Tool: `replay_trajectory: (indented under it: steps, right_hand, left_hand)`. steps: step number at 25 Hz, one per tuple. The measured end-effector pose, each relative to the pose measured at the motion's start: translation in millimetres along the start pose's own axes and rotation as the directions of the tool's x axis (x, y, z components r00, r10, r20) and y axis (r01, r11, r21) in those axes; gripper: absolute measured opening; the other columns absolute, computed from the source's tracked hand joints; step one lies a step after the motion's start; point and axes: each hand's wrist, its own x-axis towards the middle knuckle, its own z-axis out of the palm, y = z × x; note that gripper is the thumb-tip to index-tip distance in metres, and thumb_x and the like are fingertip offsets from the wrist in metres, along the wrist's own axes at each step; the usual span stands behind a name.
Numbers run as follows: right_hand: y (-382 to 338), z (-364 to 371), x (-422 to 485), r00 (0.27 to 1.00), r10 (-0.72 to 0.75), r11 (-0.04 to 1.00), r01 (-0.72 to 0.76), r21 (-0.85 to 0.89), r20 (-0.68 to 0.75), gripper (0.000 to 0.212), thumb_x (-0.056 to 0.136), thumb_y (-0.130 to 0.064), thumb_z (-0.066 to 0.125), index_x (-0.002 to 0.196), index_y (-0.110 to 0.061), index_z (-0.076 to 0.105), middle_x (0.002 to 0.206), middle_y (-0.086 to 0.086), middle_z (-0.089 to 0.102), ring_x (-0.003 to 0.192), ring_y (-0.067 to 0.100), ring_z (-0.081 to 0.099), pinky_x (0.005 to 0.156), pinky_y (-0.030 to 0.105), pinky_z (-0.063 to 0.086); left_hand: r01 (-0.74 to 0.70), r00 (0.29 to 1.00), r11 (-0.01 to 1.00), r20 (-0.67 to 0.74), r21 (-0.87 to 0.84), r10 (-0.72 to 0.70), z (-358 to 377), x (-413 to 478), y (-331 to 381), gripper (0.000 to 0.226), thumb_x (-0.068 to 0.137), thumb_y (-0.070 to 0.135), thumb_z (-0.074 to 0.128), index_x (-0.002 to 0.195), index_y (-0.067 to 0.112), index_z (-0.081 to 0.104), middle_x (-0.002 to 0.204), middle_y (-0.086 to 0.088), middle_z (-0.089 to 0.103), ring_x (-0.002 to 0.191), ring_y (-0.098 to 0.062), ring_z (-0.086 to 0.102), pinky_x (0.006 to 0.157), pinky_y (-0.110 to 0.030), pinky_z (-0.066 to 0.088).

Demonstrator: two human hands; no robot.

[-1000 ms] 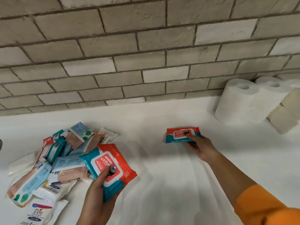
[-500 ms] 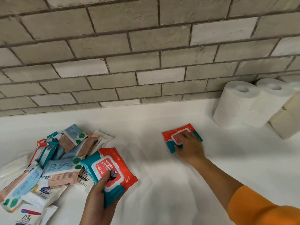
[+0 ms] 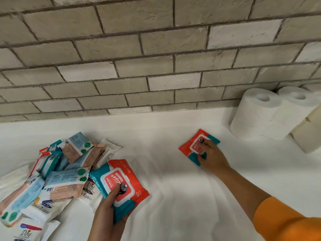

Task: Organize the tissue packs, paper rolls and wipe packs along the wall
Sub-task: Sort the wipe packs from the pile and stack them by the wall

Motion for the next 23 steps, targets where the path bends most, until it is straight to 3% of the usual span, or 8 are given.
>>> replay_trajectory:
  steps: [3, 6, 9, 12, 15, 18, 21, 23]
  right_hand:
    - [19.9, -17.0, 10.1, 0.999, 0.025, 0.984, -0.029, -0.178, -0.022, 0.036, 0.091, -0.010, 0.065, 0.120, -0.028, 0.077, 0.153, 0.000, 0.051, 0.150, 0.030, 0.033, 0.124, 0.047, 0.020]
    - [11.6, -23.6, 11.0, 0.983, 0.137, 0.972, -0.158, -0.175, -0.123, 0.042, 0.094, -0.036, 0.062, 0.133, -0.021, 0.066, 0.146, 0.004, 0.056, 0.138, 0.030, 0.042, 0.113, 0.049, 0.041]
    - [-8.4, -15.9, 10.9, 0.996, 0.085, 0.931, -0.081, -0.357, -0.004, 0.074, 0.087, -0.072, 0.049, 0.151, -0.036, 0.039, 0.147, -0.002, 0.047, 0.131, 0.029, 0.046, 0.102, 0.049, 0.046]
    - [-3.2, -19.3, 19.8, 0.999, 0.040, 0.896, -0.043, -0.442, -0.016, 0.067, 0.087, -0.051, 0.055, 0.151, -0.040, 0.038, 0.149, -0.003, 0.049, 0.130, 0.028, 0.048, 0.100, 0.046, 0.044]
    - [14.4, -37.9, 35.6, 0.995, 0.086, 0.874, -0.096, -0.477, -0.043, 0.054, 0.094, -0.035, 0.058, 0.147, -0.038, 0.048, 0.145, -0.003, 0.058, 0.128, 0.026, 0.055, 0.103, 0.045, 0.046]
    - [22.7, -56.9, 56.3, 0.981, 0.180, 0.832, -0.110, -0.544, 0.077, 0.061, 0.096, -0.059, 0.051, 0.150, -0.035, 0.038, 0.144, -0.003, 0.058, 0.126, 0.024, 0.060, 0.107, 0.044, 0.048]
    - [25.4, -54.4, 59.1, 0.975, 0.098, 0.807, 0.040, -0.589, 0.200, 0.075, 0.092, -0.075, 0.038, 0.157, -0.045, 0.015, 0.158, 0.002, 0.040, 0.136, 0.031, 0.049, 0.105, 0.048, 0.045]
    - [26.5, -45.2, 54.9, 0.986, 0.017, 0.785, 0.089, -0.613, 0.164, 0.067, 0.096, -0.067, 0.039, 0.156, -0.047, 0.017, 0.160, 0.005, 0.036, 0.140, 0.034, 0.042, 0.106, 0.051, 0.046]
  left_hand:
    - [-0.029, 1.000, 1.000, 0.004, 0.011, 0.029, 2.4, -1.6, 1.8, 0.033, 0.075, 0.029, 0.069, 0.108, 0.031, 0.064, 0.091, -0.005, 0.080, 0.078, -0.029, 0.078, 0.095, -0.056, 0.050]
    - [-0.025, 1.000, 1.000, 0.002, 0.016, 0.025, 3.7, -1.2, -2.2, 0.019, 0.089, 0.025, 0.064, 0.107, 0.030, 0.064, 0.087, -0.004, 0.080, 0.074, -0.029, 0.078, 0.092, -0.056, 0.050]
    - [-0.029, 1.000, 0.999, 0.002, 0.029, 0.029, 6.8, -0.7, -5.2, 0.016, 0.092, 0.023, 0.062, 0.106, 0.030, 0.065, 0.090, -0.005, 0.080, 0.073, -0.027, 0.078, 0.092, -0.055, 0.051]
    - [-0.042, 0.999, 0.999, 0.033, 0.028, 0.041, 13.6, -2.7, -2.3, 0.023, 0.085, 0.025, 0.068, 0.106, 0.032, 0.064, 0.084, -0.003, 0.080, 0.076, -0.030, 0.077, 0.092, -0.055, 0.051]
    - [-0.042, 0.999, 0.999, 0.034, 0.022, 0.042, 18.4, -3.3, 3.2, 0.052, 0.058, 0.031, 0.088, 0.103, 0.033, 0.063, 0.092, -0.007, 0.079, 0.082, -0.031, 0.076, 0.091, -0.053, 0.051]
    - [-0.057, 0.997, 0.998, 0.054, 0.016, 0.056, 20.9, -3.0, 1.1, 0.013, 0.093, 0.024, 0.062, 0.103, 0.032, 0.061, 0.089, -0.005, 0.079, 0.087, -0.031, 0.072, 0.092, -0.053, 0.050]
    - [-0.024, 0.999, 0.999, 0.039, 0.045, 0.022, 26.8, 3.5, -2.9, 0.021, 0.100, 0.022, 0.053, 0.119, 0.027, 0.059, 0.088, -0.008, 0.076, 0.095, -0.034, 0.067, 0.099, -0.060, 0.045]
    - [0.006, 0.997, 0.999, 0.071, 0.048, -0.009, 29.6, 5.5, -4.8, 0.020, 0.098, 0.022, 0.055, 0.116, 0.028, 0.062, 0.089, -0.009, 0.078, 0.101, -0.036, 0.065, 0.105, -0.060, 0.043]
